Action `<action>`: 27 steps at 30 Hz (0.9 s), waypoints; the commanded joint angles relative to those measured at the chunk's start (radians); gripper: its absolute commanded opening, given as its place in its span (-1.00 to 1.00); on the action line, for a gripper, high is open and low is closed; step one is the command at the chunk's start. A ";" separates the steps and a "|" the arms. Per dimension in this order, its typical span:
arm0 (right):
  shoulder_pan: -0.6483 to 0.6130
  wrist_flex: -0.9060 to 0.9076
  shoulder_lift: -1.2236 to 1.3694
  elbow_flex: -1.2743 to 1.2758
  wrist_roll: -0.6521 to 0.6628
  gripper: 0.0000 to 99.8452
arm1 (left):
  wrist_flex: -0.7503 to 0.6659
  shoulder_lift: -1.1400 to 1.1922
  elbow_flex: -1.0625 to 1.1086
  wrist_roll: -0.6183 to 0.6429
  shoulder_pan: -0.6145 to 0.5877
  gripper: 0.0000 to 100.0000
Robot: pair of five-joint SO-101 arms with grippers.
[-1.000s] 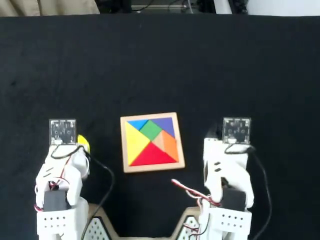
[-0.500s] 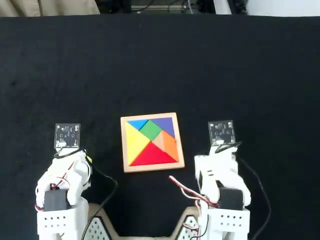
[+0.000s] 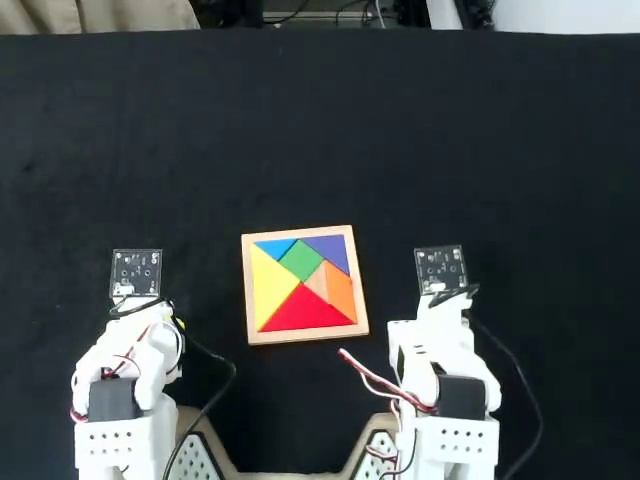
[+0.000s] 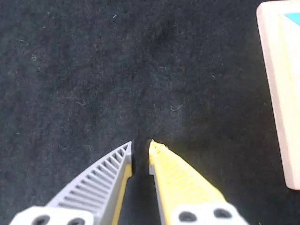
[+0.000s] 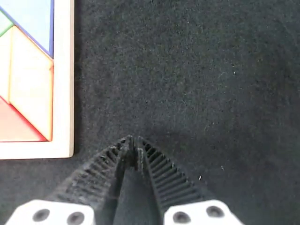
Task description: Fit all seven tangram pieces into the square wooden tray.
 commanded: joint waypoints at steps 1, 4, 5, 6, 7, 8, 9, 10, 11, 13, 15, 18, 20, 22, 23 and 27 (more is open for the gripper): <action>0.000 0.009 -0.054 -0.001 -0.008 -0.98 | 0.005 0.000 0.021 -0.002 -0.004 -0.85; -0.006 0.011 -0.056 -0.001 -0.008 -0.98 | 0.005 0.000 0.021 -0.005 -0.077 -0.85; -0.006 0.011 -0.056 -0.001 -0.008 -0.98 | 0.005 0.000 0.021 -0.005 -0.094 -0.85; -0.006 0.011 -0.056 -0.001 -0.008 -0.98 | 0.005 0.000 0.021 -0.005 -0.105 -0.85; -0.006 0.011 -0.056 -0.001 -0.008 -0.98 | 0.005 0.000 0.021 -0.005 -0.107 -0.85; -0.006 0.011 -0.056 -0.001 -0.008 -0.98 | 0.005 0.000 0.021 -0.005 -0.105 -0.85; -0.006 0.011 -0.056 -0.001 -0.008 -0.98 | 0.005 0.000 0.021 -0.005 -0.105 -0.85; -0.006 0.011 -0.056 -0.001 -0.008 -0.98 | 0.005 0.000 0.021 -0.002 -0.105 -0.85; -0.006 0.011 -0.056 -0.001 -0.008 -0.98 | 0.005 0.000 0.021 -0.002 -0.105 -0.85; -0.008 0.011 -0.056 -0.001 -0.008 -0.98 | 0.005 0.000 0.021 -0.002 -0.105 -0.85; -0.009 0.011 -0.056 -0.001 -0.008 -0.98 | 0.005 0.000 0.021 -0.002 -0.105 -0.85; -0.068 0.009 -0.051 -0.001 -0.008 -0.98 | 0.005 0.000 0.021 0.000 -0.104 -0.85; -0.120 0.009 -0.051 -0.001 -0.008 -0.98 | 0.005 0.000 0.021 0.000 -0.104 -0.85; -0.137 0.009 -0.051 -0.001 -0.008 -0.98 | 0.006 -0.003 0.021 -0.003 -0.113 -0.85; -0.137 0.009 -0.051 -0.001 -0.008 -0.98 | 0.006 -0.005 0.021 -0.002 -0.111 -0.85; -0.137 0.011 -0.056 -0.001 -0.008 -0.98 | 0.006 -0.005 0.021 -0.002 -0.108 -0.85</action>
